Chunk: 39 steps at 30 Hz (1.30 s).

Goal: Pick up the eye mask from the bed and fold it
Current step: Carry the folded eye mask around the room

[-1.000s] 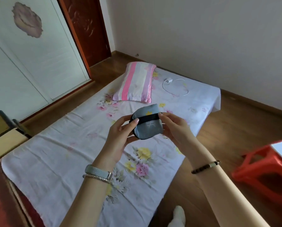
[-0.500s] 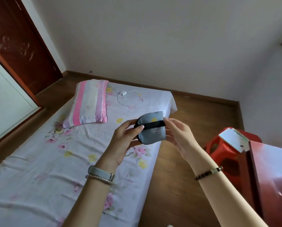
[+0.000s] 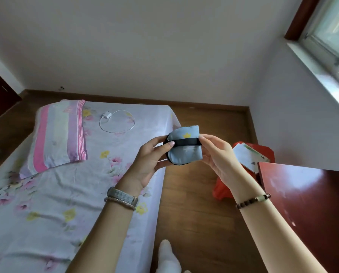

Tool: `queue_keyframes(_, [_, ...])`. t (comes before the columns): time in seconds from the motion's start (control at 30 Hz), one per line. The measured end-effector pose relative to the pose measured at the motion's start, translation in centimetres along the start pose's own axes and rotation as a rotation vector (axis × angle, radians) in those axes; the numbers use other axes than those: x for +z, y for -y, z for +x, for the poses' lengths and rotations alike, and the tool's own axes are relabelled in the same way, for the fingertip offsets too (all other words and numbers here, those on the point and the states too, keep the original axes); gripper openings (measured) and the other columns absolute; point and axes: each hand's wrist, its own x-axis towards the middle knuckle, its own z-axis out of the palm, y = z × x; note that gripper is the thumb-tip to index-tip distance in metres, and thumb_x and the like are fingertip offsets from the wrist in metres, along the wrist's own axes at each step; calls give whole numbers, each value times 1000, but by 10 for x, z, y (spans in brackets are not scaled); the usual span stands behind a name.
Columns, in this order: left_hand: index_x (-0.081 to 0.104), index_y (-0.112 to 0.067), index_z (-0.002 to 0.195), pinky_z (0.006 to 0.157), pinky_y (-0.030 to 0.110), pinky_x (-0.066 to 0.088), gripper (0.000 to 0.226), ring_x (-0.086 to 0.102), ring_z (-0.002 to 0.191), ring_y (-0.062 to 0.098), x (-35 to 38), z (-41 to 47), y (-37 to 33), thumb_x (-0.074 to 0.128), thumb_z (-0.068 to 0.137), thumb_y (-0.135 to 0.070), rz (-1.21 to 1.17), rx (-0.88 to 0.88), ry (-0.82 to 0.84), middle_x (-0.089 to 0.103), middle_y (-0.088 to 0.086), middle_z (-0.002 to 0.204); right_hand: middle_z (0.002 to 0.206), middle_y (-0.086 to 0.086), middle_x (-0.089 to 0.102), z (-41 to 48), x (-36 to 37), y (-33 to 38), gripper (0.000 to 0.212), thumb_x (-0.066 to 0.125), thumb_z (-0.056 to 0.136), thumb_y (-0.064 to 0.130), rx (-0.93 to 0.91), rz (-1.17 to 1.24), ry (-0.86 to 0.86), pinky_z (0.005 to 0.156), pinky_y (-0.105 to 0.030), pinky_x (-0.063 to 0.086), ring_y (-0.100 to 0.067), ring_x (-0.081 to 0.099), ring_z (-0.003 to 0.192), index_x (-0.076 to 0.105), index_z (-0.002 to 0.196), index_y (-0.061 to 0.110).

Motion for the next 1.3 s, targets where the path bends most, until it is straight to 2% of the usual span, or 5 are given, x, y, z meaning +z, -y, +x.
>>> queue_keyframes(0.4, [63, -7, 125, 92, 41, 57, 33, 70, 92, 20, 13, 159, -5, 62, 92, -13, 0, -80, 112, 70, 6, 107, 102, -14, 76, 135, -30, 13, 24, 63, 96, 20, 29, 33, -102, 72, -29, 60, -22, 74, 87, 70, 113, 5])
queue_keyframes(0.57, [63, -7, 124, 90, 39, 57, 31, 71, 89, 18, 3, 233, -26, 61, 93, -13, -4, -97, 142, 72, 4, 101, 98, -12, 77, 205, -19, 24, 24, 61, 97, 19, 46, 58, -120, 70, -28, 59, -20, 75, 85, 70, 113, 4])
queue_keyframes(0.8, [64, -10, 123, 88, 40, 58, 30, 72, 89, 18, -8, 320, -48, 61, 93, -15, 24, -99, 154, 75, 0, 98, 111, -20, 75, 289, -12, 43, 24, 60, 98, 20, 61, 58, -133, 87, -40, 60, -32, 73, 100, 70, 114, 5])
queue_keyframes(1.13, [66, -13, 121, 76, 34, 59, 28, 72, 88, 17, 2, 476, -59, 61, 93, -15, 36, -108, 98, 73, 3, 102, 108, -17, 76, 447, -35, 68, 24, 59, 98, 21, 80, 43, -91, 77, -33, 62, -28, 73, 97, 70, 113, 5])
queue_keyframes(1.3, [68, -14, 117, 74, 33, 58, 24, 72, 88, 18, 18, 570, -75, 61, 93, -15, 31, -100, 57, 71, 6, 105, 108, -15, 76, 546, -52, 97, 23, 60, 97, 21, 90, 19, -53, 77, -33, 60, -27, 74, 95, 70, 112, 6])
